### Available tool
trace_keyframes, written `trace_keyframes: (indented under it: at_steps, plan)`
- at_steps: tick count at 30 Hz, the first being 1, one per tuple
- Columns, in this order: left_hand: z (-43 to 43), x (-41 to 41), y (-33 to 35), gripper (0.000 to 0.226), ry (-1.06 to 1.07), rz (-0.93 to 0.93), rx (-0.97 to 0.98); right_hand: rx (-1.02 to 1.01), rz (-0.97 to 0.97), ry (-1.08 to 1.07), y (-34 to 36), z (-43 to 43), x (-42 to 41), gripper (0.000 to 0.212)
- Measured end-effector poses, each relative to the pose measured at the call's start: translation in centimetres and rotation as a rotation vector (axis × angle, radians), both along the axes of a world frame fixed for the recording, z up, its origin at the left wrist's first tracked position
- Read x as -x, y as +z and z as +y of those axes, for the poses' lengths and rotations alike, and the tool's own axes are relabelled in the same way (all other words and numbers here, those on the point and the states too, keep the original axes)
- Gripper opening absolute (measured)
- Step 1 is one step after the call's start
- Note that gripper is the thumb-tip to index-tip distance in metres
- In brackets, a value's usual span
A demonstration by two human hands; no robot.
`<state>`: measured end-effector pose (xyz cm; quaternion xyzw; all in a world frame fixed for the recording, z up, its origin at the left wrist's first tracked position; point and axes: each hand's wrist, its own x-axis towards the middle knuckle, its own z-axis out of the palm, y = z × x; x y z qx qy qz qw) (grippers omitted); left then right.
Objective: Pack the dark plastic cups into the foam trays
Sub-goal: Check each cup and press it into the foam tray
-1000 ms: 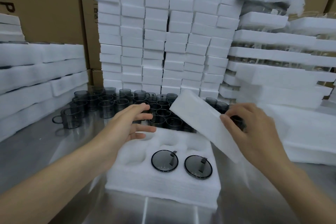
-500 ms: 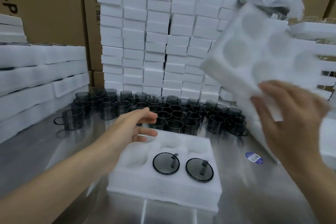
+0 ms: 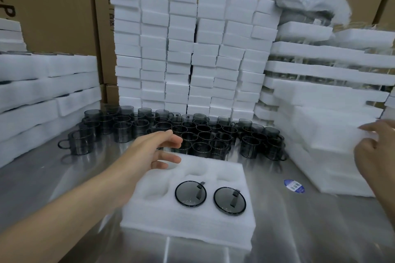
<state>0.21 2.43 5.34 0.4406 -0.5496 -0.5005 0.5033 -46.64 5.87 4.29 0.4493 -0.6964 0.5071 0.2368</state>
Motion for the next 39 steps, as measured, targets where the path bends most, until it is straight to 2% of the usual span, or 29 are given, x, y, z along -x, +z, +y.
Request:
trace_keyframes:
  at_steps: [2,4,6,8,11,14,17,20,23,28,36,39]
  plan:
    - [0.0,0.0,0.0,0.032,-0.01,-0.016,0.011,-0.043,0.018,-0.059,2.7,0.6,-2.9,0.041]
    - [0.1,-0.1,0.0,0.028,-0.024,-0.059,0.033,0.018,0.081,-0.017,4.1,1.0,-5.7,0.043]
    - [-0.1,-0.2,-0.2,0.027,-0.039,-0.087,0.051,0.081,0.193,0.093,4.4,0.9,-8.8,0.035]
    - [-0.2,-0.2,-0.3,0.025,-0.054,-0.102,0.05,0.023,0.304,0.233,3.6,0.7,-11.8,0.028]
    - [-0.2,-0.3,-0.3,0.024,-0.058,-0.121,0.072,-0.298,0.425,0.479,1.4,-0.2,-14.5,0.025]
    - [-1.0,-1.1,-0.1,0.032,0.032,-0.167,0.238,-0.724,0.516,0.609,-1.4,-1.2,-15.3,0.043]
    - [-2.1,-2.3,-0.9,0.034,0.112,-0.35,0.386,-0.915,0.473,0.729,-2.7,-1.8,-15.4,0.039]
    - [-3.0,-2.4,-2.1,0.047,-0.029,-0.541,0.334,-0.93,0.417,0.702,-2.6,-1.9,-15.6,0.027]
    - [-3.7,-2.1,-1.8,0.058,-0.236,-0.787,0.214,-0.921,0.431,0.662,-2.8,-2.2,-15.7,0.027]
    - [-4.4,-1.6,-1.1,0.051,-0.306,-1.076,0.314,-0.915,0.432,0.65,-3.1,-2.3,-16.0,0.032]
    - [-4.1,-1.9,-1.4,0.041,-0.217,-1.176,0.486,-0.893,0.431,0.667,-3.2,-2.4,-15.8,0.028]
    - [-3.1,-2.0,-1.4,0.04,-0.115,-1.191,0.668,-0.858,0.42,0.644,-3.2,-2.2,-15.6,0.017]
